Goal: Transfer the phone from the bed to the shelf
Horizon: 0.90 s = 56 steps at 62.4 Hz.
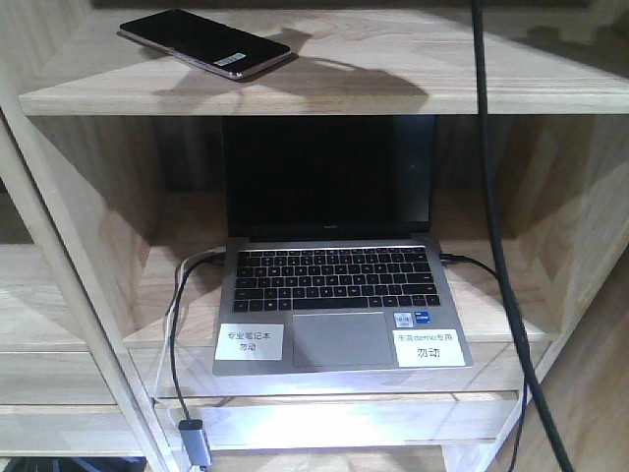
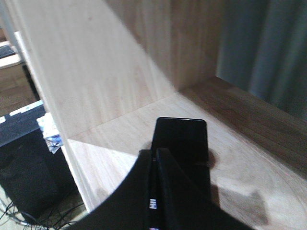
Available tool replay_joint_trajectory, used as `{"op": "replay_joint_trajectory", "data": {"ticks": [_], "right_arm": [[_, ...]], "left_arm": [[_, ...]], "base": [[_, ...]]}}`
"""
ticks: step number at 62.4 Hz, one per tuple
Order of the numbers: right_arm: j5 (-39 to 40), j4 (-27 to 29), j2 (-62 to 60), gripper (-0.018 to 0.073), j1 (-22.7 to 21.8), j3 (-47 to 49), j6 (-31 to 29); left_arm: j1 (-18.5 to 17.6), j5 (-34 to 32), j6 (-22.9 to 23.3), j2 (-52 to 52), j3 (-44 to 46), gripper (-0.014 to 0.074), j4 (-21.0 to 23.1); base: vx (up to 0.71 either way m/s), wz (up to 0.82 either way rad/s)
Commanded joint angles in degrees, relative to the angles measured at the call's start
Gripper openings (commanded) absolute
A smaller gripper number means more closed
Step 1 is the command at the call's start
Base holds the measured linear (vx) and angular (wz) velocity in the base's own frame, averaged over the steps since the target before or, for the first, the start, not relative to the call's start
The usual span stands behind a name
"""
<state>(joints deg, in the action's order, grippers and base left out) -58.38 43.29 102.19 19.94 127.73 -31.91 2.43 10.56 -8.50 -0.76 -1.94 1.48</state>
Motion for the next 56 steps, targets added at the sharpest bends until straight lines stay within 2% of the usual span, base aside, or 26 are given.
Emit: {"op": "replay_joint_trajectory", "data": {"ticks": [1, 14, 19, 24, 30, 40, 56], "right_arm": [[3.8, 0.2, -2.7, -0.0006, -0.1, 1.7, 1.2], [4.3, -2.9, -2.7, -0.0006, -0.1, 1.6, 3.1], [5.9, -4.4, -4.1, -0.0006, -0.1, -1.3, 4.4], [9.7, -5.1, -7.6, -0.0006, -0.1, -8.8, 3.5], [16.2, -4.6, -14.1, -0.0006, -0.1, -20.3, -0.4], [28.5, -0.8, -26.8, -0.0006, -0.1, -39.1, -5.0], [41.7, -0.4, -45.8, -0.0006, -0.1, -68.0, -6.8]], "left_arm": [[-0.2, -4.1, 0.3, -0.8, 1.2, 0.0001, 0.5], [-0.2, -4.1, 0.3, -0.8, 1.2, 0.0001, 0.5], [-0.2, -4.1, 0.3, -0.8, 1.2, 0.0001, 0.5], [-0.2, -4.1, 0.3, -0.8, 1.2, 0.0001, 0.5], [-0.2, -4.1, 0.3, -0.8, 1.2, 0.0001, 0.5], [-0.2, -4.1, 0.3, -0.8, 1.2, 0.0001, 0.5], [-0.2, -4.1, 0.3, -0.8, 1.2, 0.0001, 0.5]], "base": [[0.0, 0.0], [0.0, 0.0], [0.0, 0.0], [0.0, 0.0], [0.0, 0.0], [0.0, 0.0], [0.0, 0.0]]}}
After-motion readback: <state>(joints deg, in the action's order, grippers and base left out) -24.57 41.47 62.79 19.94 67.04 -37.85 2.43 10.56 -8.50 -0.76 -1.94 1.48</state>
